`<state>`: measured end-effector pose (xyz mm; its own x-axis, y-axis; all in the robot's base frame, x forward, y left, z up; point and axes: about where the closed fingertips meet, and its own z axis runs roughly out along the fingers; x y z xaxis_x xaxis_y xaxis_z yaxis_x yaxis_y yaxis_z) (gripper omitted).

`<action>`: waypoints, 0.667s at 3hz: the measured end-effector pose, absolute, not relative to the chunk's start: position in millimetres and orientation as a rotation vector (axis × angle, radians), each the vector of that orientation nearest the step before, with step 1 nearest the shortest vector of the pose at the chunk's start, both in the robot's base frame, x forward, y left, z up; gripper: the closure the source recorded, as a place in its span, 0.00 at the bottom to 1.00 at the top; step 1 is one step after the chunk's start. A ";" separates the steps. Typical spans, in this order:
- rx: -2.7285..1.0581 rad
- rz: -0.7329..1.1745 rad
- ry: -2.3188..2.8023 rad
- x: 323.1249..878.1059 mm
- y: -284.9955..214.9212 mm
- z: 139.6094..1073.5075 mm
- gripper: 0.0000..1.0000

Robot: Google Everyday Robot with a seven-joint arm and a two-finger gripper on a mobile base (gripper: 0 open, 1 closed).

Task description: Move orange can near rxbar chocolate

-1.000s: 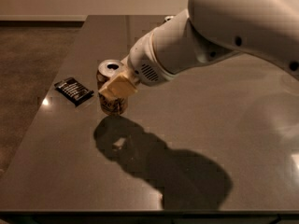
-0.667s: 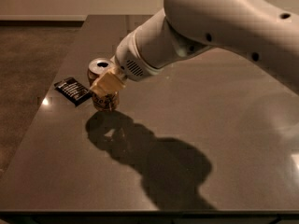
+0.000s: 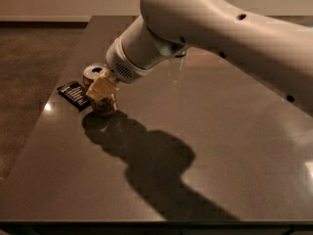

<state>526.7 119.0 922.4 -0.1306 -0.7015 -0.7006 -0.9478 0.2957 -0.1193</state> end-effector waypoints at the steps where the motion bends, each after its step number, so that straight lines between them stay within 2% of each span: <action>1: -1.485 0.457 1.907 534.4 126.0 915.2 0.60; 2: -1.489 0.451 1.909 538.6 130.9 910.3 0.36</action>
Offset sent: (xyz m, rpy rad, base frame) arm 0.0202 0.0169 -0.0234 -0.0291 0.0072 -0.0001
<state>538.6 130.9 910.3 -0.1280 -0.7183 -0.6839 -0.9484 0.2904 -0.1275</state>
